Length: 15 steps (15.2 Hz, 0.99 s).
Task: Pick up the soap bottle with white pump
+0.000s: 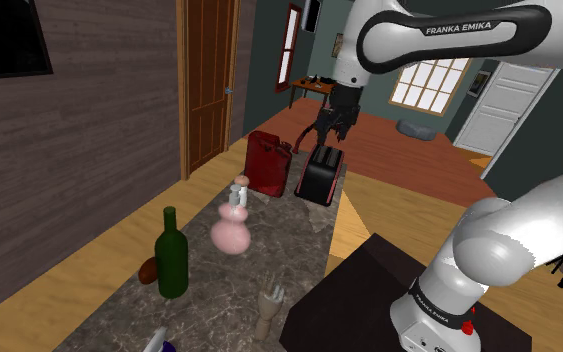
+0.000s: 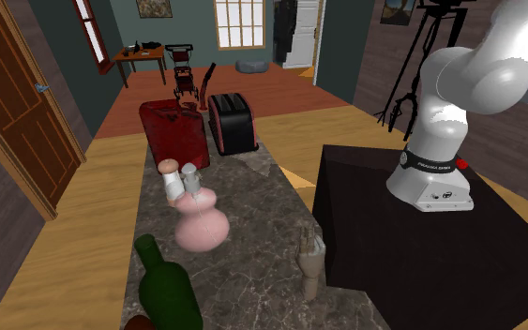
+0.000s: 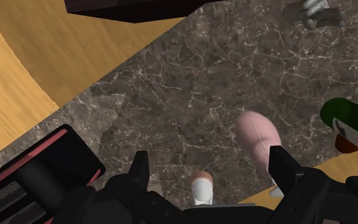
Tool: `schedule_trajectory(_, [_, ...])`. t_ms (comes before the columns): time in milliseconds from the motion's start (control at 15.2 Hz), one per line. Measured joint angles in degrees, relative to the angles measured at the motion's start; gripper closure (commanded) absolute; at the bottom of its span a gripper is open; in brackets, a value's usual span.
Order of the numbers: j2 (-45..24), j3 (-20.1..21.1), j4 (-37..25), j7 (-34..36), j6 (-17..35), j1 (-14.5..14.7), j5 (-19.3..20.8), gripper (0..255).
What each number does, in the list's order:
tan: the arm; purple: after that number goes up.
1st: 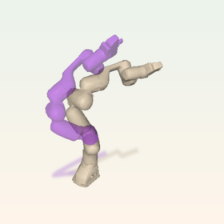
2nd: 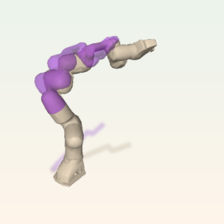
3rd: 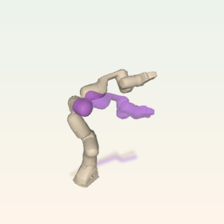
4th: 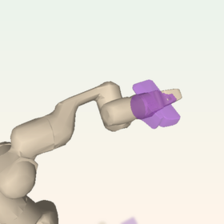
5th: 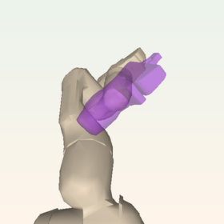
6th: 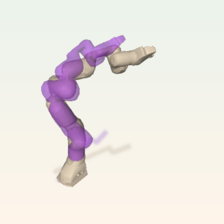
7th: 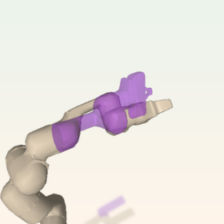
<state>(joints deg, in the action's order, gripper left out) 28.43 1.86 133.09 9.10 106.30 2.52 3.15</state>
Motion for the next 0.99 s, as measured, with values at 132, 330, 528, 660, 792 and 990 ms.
schedule_trajectory(132, [-4.17, 0.69, -0.62, 1.02, 3.35, 0.32, -0.29, 0])
schedule_trajectory(330, [-9.09, 1.7, -1.72, 2.47, 6.96, 0.83, -0.63, 0])
schedule_trajectory(528, [-15.3, 2.81, -3.41, 4.21, 11.11, 1.37, -0.73, 0])
schedule_trajectory(660, [-19.35, 3.41, -5.35, 5.22, 13.09, 1.69, -0.66, 0])
schedule_trajectory(792, [-23.63, 3.88, -7.95, 6.08, 14.66, 1.95, -0.43, 0])
schedule_trajectory(990, [-30.38, 4.57, -12.1, 7.67, 17.0, 2.54, 0.12, 0])
